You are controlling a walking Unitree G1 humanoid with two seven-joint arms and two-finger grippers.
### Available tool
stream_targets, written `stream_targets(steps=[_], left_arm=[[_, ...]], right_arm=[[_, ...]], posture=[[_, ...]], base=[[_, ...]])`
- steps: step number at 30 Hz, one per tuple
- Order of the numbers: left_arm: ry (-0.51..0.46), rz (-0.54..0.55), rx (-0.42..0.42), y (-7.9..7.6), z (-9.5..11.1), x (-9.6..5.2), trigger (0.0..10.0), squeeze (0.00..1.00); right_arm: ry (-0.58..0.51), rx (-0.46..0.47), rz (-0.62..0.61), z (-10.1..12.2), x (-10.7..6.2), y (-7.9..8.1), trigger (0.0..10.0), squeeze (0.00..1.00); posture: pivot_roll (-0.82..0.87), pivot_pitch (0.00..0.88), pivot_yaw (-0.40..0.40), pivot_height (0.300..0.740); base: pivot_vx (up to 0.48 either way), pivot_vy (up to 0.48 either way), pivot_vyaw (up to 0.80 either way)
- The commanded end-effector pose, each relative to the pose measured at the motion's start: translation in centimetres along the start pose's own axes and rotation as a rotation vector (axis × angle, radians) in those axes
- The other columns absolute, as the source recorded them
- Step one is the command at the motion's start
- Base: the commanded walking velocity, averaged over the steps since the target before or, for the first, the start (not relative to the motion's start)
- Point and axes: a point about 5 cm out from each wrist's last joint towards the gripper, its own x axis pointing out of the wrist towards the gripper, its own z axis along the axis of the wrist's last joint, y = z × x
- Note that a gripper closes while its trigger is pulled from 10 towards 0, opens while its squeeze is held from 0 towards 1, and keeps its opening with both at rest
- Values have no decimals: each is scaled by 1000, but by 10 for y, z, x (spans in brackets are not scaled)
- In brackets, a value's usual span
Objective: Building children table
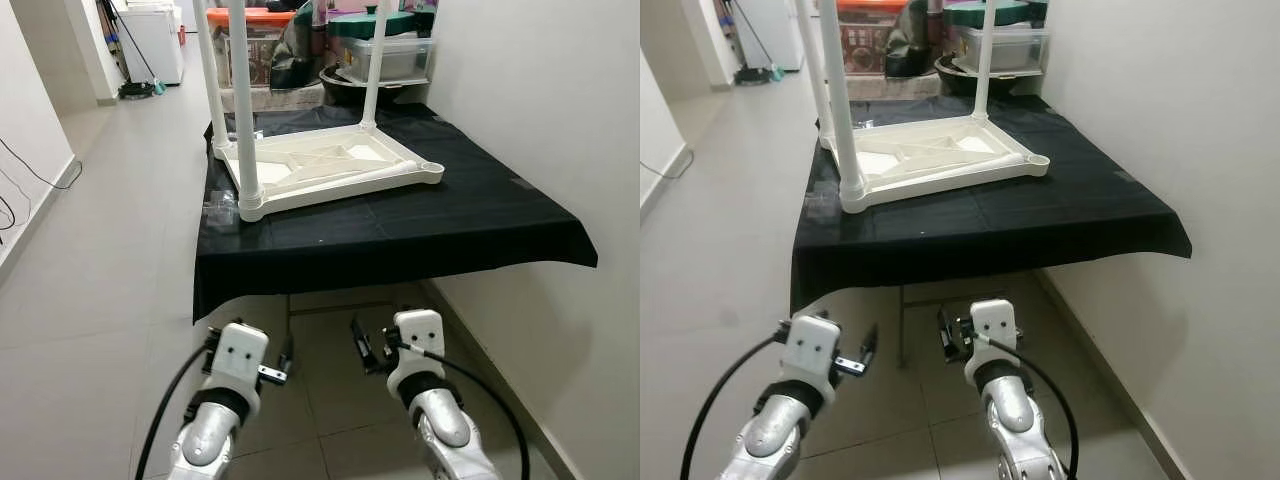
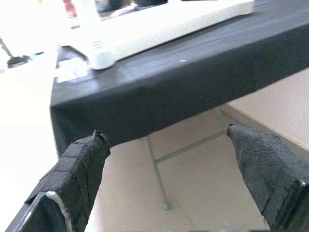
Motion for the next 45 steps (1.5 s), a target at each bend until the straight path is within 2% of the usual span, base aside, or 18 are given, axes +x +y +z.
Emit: stream_targets(steps=[1,4,7,9,15,40,45], left_arm=[[-12,17,11,4,2,0,10000,0],[-19,51,19,11,4,2,10000,0],[-19,51,19,11,4,2,10000,0],[-27,65,21,14,6,3,10000,0],[-28,67,23,15,5,4,10000,0],[-31,62,27,11,3,4,10000,0],[-32,57,28,11,3,5,10000,0]], right_arm=[[-5,13,-13,0,0,-3,10000,0],[-6,-22,-12,-1,0,-6,10000,0],[-6,-22,-12,-1,0,-6,10000,0],[-17,-33,13,0,-1,0,10000,0],[-17,-20,18,1,-1,4,10000,0],[-11,-13,0,-2,0,-1,10000,0],[-13,-12,-2,-2,0,-1,10000,0]], posture=[[47,51,-20,740],[51,53,-25,740],[51,53,-25,740],[53,53,-27,740],[48,51,-23,740],[45,26,-23,740],[45,21,-21,740]], base=[[0,0,0],[0,0,0],[0,0,0],[0,0,787],[0,0,748],[0,0,0],[240,0,0]])
